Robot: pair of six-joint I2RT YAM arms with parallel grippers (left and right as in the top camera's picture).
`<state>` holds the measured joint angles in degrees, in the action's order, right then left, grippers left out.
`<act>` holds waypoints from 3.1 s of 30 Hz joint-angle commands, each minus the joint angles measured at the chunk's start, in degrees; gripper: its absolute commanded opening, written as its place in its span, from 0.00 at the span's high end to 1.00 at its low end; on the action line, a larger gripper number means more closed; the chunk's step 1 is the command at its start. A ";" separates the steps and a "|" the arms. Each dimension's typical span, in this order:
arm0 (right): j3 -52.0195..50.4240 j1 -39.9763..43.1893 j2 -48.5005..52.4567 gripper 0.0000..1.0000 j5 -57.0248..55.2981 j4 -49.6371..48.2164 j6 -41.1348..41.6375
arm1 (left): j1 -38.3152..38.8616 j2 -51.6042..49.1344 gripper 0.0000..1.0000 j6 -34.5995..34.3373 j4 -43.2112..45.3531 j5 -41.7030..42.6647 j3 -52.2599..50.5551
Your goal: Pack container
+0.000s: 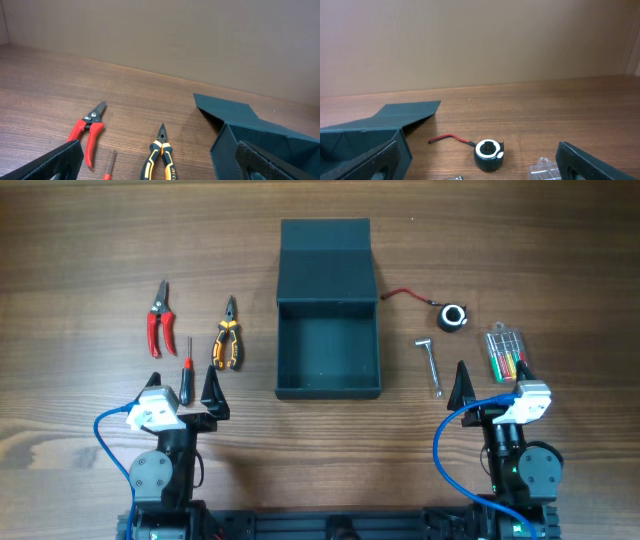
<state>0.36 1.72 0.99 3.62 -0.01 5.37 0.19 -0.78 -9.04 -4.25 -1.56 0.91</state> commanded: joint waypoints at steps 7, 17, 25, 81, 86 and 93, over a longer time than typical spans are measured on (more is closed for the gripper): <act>-0.04 0.02 -0.35 0.00 0.24 -0.13 0.81 | -0.46 0.57 0.00 1.16 0.17 0.87 -0.55; -0.04 0.02 -0.35 0.00 0.26 -0.13 0.79 | -0.46 0.57 0.00 1.16 0.17 0.87 -0.55; -0.04 0.02 -0.35 0.00 0.24 -0.13 0.81 | -0.46 0.57 0.00 1.16 0.17 0.87 -0.55; 78.12 0.09 80.87 0.00 -14.01 49.55 -9.79 | -0.46 0.57 0.00 1.16 0.17 0.87 -0.55; 78.14 4.48 83.32 0.00 -14.32 52.87 -15.32 | -0.46 0.57 0.00 1.16 0.17 0.87 -0.55; 78.14 14.49 100.72 0.00 -4.61 54.47 -17.05 | -0.46 0.57 0.00 1.16 0.17 0.87 -0.55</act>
<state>77.78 15.46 96.12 -5.30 53.93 -9.58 0.19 -0.51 -9.04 -4.25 -1.56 0.69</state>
